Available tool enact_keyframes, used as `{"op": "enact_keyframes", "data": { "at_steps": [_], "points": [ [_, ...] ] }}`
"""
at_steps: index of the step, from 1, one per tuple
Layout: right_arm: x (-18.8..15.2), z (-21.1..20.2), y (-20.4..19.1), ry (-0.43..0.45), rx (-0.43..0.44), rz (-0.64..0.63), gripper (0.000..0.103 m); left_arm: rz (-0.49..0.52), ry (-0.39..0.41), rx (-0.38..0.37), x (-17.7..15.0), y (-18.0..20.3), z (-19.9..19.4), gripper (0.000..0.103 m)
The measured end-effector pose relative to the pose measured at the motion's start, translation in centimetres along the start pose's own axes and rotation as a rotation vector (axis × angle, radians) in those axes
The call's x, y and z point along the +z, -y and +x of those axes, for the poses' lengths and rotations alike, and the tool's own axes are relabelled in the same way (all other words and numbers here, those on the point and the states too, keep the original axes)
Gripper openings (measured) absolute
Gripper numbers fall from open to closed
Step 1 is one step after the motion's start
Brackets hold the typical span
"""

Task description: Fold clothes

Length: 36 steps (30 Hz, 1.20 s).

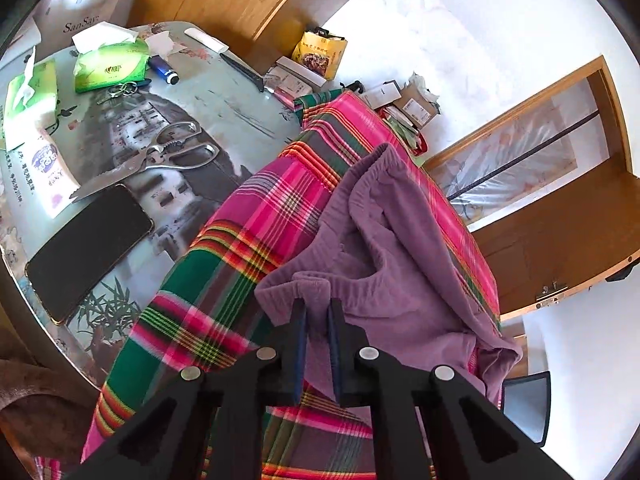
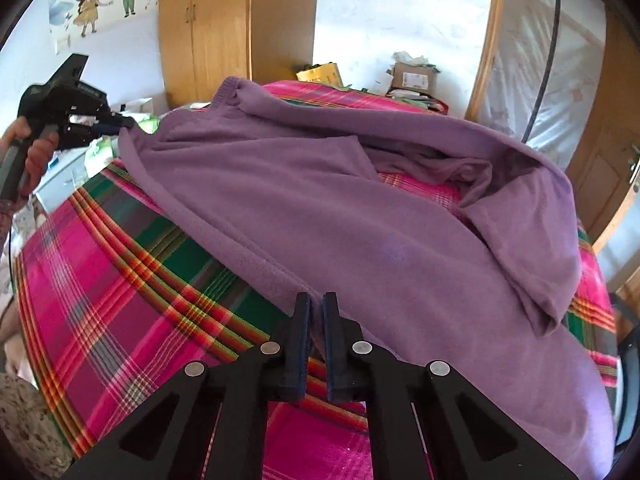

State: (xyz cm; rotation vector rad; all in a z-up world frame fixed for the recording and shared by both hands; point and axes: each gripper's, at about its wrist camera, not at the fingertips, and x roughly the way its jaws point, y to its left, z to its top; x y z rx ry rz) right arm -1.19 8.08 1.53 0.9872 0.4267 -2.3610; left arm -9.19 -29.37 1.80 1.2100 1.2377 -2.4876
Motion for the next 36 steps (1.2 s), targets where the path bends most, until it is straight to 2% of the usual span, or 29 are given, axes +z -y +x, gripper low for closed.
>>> {"op": "enact_keyframes", "data": {
  "at_steps": [3,6,12,23,26,28,31,36],
  "points": [
    [-0.1,0.3,-0.7,-0.002,0.007,-0.018,0.010,-0.015,0.004,-0.016,0.2,-0.1,-0.3,0.010],
    [0.0,0.7,-1.7,0.000,0.024,-0.046,0.028,-0.027,0.011,-0.026,0.3,-0.2,-0.7,0.010],
    [0.2,1.0,-4.4,0.009,0.046,-0.132,0.036,-0.037,0.019,-0.042,0.7,0.1,-1.2,0.010],
    [1.2,2.7,-6.7,-0.010,-0.051,-0.220,0.037,-0.020,0.040,-0.079,0.8,0.9,-2.9,0.010],
    [1.5,2.8,-6.1,-0.011,-0.053,-0.188,0.036,-0.021,0.044,-0.083,0.8,0.8,-3.1,0.010],
    [1.5,2.6,-5.7,0.002,-0.070,-0.167,0.013,-0.030,0.040,-0.082,0.7,0.5,-3.0,0.010],
    [1.4,2.1,-5.5,0.011,-0.080,-0.149,0.007,-0.041,0.033,-0.077,0.3,-0.1,-3.1,0.010],
    [1.3,0.1,-6.0,0.039,-0.075,-0.148,0.006,-0.058,0.027,-0.075,-0.8,-1.6,-3.9,0.010]
  ]
}}
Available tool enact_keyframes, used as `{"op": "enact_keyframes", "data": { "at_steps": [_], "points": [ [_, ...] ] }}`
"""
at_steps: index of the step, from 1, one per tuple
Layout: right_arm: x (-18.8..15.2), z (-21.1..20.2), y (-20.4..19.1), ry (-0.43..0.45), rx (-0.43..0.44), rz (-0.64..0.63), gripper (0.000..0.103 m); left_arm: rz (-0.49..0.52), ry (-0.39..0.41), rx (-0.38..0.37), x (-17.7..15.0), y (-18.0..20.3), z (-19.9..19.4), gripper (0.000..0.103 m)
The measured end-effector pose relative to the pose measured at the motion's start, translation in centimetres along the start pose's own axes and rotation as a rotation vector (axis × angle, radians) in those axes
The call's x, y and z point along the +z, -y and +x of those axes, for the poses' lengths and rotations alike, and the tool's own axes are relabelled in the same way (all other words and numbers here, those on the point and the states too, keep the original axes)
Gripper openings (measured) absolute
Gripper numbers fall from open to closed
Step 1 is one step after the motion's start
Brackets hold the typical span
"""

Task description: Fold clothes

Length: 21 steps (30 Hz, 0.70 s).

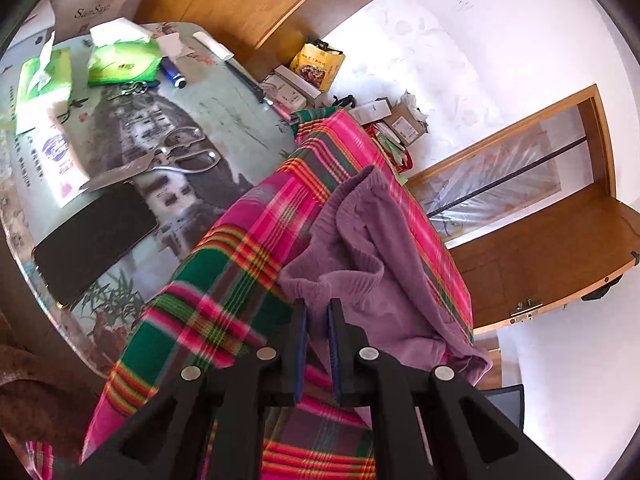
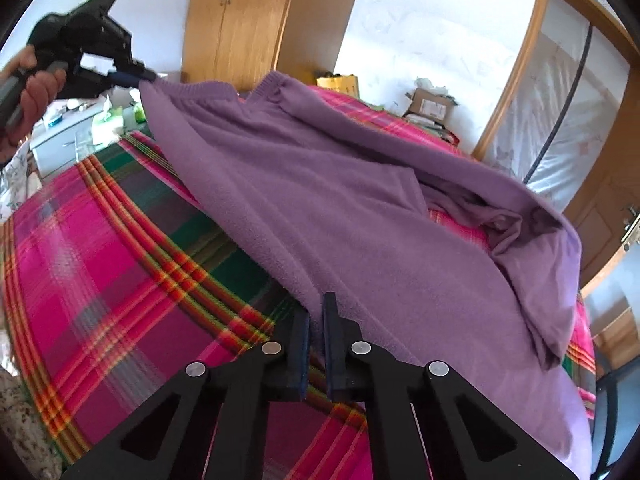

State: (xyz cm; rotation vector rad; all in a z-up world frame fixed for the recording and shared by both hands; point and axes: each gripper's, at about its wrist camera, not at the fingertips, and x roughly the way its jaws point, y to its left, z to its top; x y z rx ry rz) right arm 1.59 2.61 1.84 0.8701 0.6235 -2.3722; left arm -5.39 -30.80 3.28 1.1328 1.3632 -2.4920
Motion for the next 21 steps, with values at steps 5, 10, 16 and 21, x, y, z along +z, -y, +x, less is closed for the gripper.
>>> {"op": "enact_keyframes", "data": {
  "at_steps": [5,10,16,21],
  "points": [
    [-0.5,-2.2,-0.7,0.009,0.008,-0.005,0.005,-0.032,-0.025,0.008,-1.9,-2.2,-0.9,0.010],
    [-1.6,-3.5,-1.7,0.000,0.015,-0.007,0.005,-0.062,-0.041,0.010,-3.9,-4.2,-1.9,0.010],
    [-3.1,-5.0,-2.6,-0.015,0.023,-0.015,0.005,-0.096,0.047,0.089,-5.4,-7.3,-5.2,0.000],
    [-3.9,-5.4,-3.0,-0.020,0.015,-0.018,0.005,-0.083,0.024,0.093,-6.6,-8.6,-6.1,0.001]
  ]
}}
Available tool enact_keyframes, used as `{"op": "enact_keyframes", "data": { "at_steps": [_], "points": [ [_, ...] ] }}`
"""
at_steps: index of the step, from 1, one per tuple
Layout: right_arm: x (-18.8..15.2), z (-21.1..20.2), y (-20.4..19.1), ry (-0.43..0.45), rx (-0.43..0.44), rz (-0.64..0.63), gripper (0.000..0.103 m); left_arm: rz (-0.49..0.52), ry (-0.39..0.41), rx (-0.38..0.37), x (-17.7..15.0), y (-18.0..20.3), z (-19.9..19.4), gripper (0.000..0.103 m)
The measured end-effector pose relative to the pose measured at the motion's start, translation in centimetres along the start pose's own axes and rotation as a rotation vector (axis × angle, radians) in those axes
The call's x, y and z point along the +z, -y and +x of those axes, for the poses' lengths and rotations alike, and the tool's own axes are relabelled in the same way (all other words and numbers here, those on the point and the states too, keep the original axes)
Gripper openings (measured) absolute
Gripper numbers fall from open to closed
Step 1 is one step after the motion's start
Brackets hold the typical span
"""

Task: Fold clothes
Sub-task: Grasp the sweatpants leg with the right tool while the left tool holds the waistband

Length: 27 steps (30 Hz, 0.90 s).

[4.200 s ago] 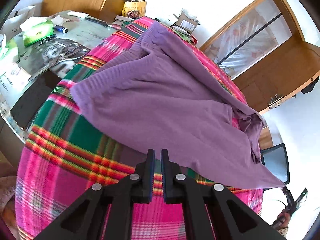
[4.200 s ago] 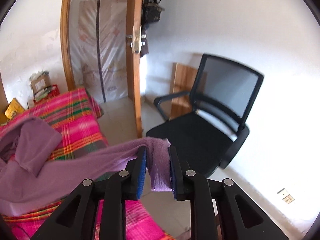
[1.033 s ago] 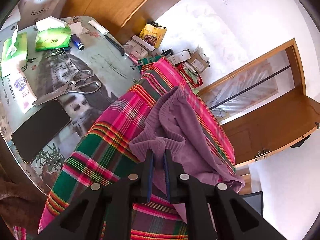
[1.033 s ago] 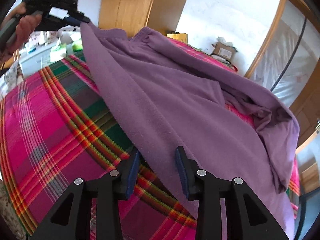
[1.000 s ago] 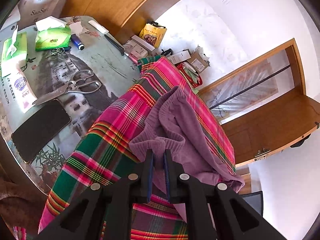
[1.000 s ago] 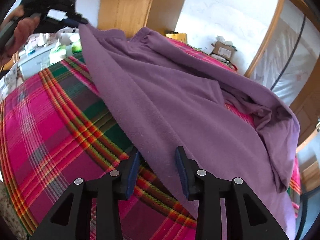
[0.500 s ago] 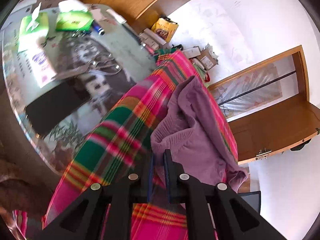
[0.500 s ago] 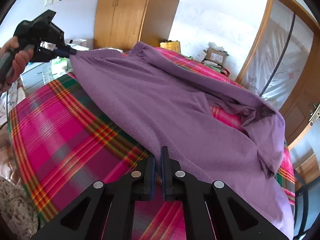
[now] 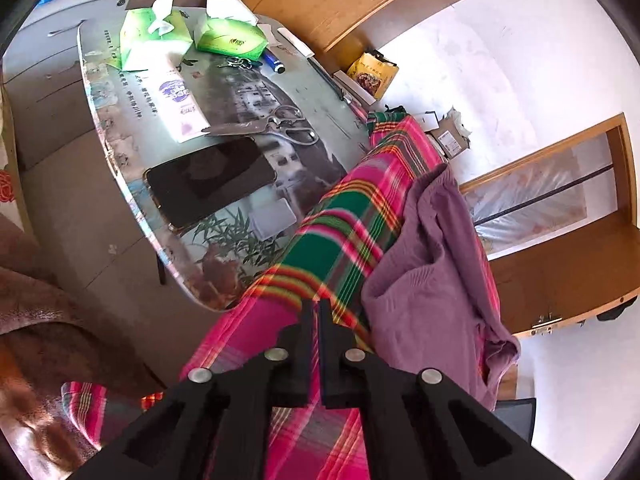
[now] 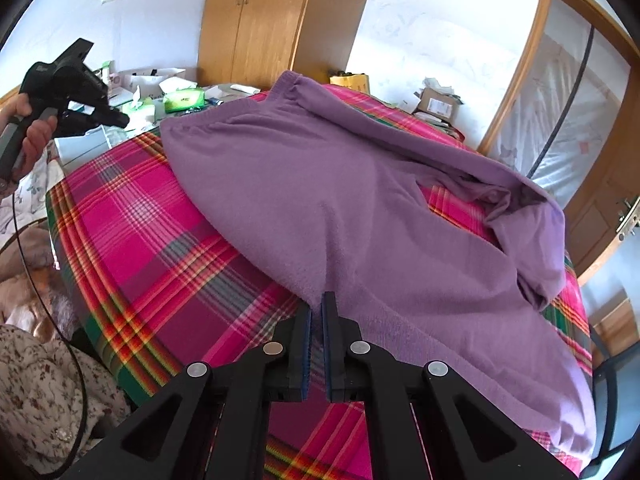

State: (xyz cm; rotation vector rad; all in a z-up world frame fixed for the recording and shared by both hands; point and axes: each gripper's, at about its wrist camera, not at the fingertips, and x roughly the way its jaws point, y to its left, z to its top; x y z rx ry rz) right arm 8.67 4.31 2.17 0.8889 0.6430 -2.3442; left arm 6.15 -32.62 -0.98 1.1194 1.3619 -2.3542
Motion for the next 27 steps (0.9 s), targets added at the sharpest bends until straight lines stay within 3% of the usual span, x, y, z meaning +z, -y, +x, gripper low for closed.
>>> {"op": "enact_keyframes", "data": {
  "at_steps": [2,4,6,12,19,26,27],
  "points": [
    [0.0,0.1,-0.1,-0.002,-0.007,0.001,0.005,0.023,-0.023,-0.025,-0.3,0.5,0.2,0.003],
    [0.0,0.2,-0.2,-0.005,-0.010,0.007,0.005,0.037,-0.040,-0.042,-0.5,1.1,0.7,0.013],
    [-0.1,0.3,-0.2,-0.007,-0.013,0.013,0.005,0.049,-0.055,-0.056,-0.6,1.8,1.2,0.032],
    [-0.3,0.9,-0.1,-0.019,-0.010,0.024,0.005,0.081,-0.089,-0.055,-0.5,3.3,3.1,0.042],
    [-0.4,1.4,0.0,-0.029,0.000,0.042,0.005,0.112,-0.121,-0.039,-0.1,5.0,5.2,0.043],
    [-0.5,2.0,0.2,-0.036,0.004,0.059,0.005,0.045,-0.103,-0.040,0.5,5.9,6.7,0.042],
    [-0.6,2.1,0.3,-0.038,0.003,0.061,0.005,0.039,-0.103,-0.039,0.6,5.9,6.8,0.039]
  ]
}}
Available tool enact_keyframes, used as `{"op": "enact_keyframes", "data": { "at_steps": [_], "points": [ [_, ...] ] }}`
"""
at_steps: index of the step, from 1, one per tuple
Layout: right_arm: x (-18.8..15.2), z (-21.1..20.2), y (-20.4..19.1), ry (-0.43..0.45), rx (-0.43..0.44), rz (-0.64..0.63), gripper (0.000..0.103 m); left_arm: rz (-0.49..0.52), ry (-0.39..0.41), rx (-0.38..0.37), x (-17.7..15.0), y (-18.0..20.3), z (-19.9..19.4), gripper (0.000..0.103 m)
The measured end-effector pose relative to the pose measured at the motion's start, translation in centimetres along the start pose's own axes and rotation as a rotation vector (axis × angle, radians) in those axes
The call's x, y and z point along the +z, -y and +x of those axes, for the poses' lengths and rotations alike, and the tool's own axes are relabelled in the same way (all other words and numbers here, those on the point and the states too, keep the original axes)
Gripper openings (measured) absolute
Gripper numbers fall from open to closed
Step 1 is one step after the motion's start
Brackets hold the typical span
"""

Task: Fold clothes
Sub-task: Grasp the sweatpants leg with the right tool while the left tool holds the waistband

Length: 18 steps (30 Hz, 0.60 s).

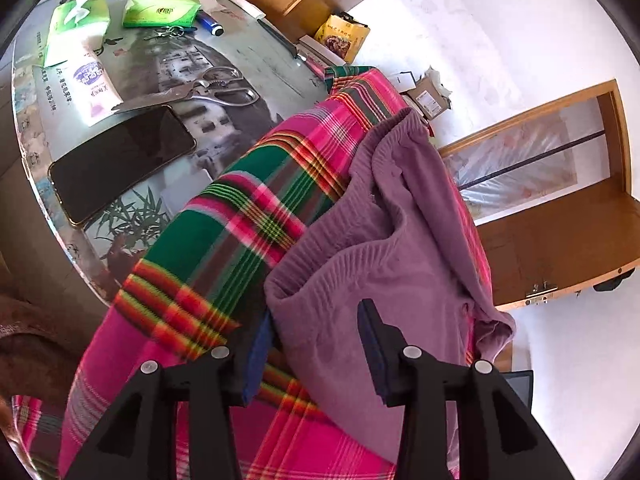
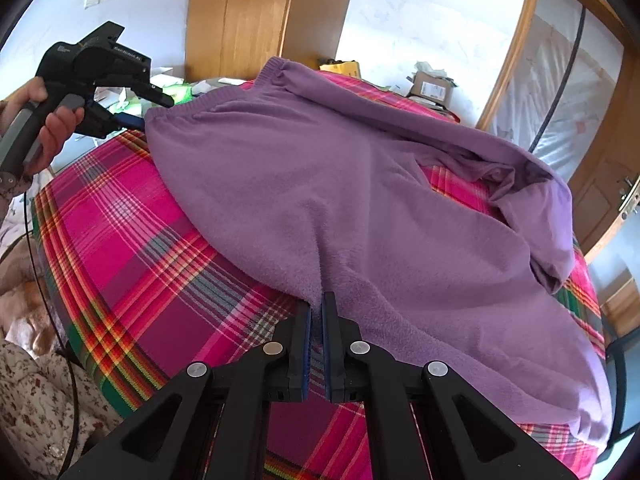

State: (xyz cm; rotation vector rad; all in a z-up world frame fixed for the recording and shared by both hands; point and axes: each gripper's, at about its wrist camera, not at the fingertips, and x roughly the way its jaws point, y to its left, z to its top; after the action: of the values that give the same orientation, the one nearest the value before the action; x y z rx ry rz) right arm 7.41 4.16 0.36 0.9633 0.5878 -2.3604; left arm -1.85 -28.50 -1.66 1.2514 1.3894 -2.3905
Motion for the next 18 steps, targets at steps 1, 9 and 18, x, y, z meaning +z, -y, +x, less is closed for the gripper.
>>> {"op": "enact_keyframes", "data": {
  "at_steps": [1,9,18],
  "points": [
    [0.0,0.1,0.0,0.000,-0.002,0.001,0.005,-0.006,0.001,0.000,0.1,0.0,0.1,0.033],
    [0.4,-1.4,0.3,0.060,-0.025,0.031,0.004,-0.046,0.035,-0.072,-0.3,-1.3,-2.0,0.009],
    [-0.2,-5.0,-1.1,0.084,0.028,-0.014,0.005,-0.059,0.060,-0.070,-1.7,-3.9,-5.8,0.009]
  ]
}}
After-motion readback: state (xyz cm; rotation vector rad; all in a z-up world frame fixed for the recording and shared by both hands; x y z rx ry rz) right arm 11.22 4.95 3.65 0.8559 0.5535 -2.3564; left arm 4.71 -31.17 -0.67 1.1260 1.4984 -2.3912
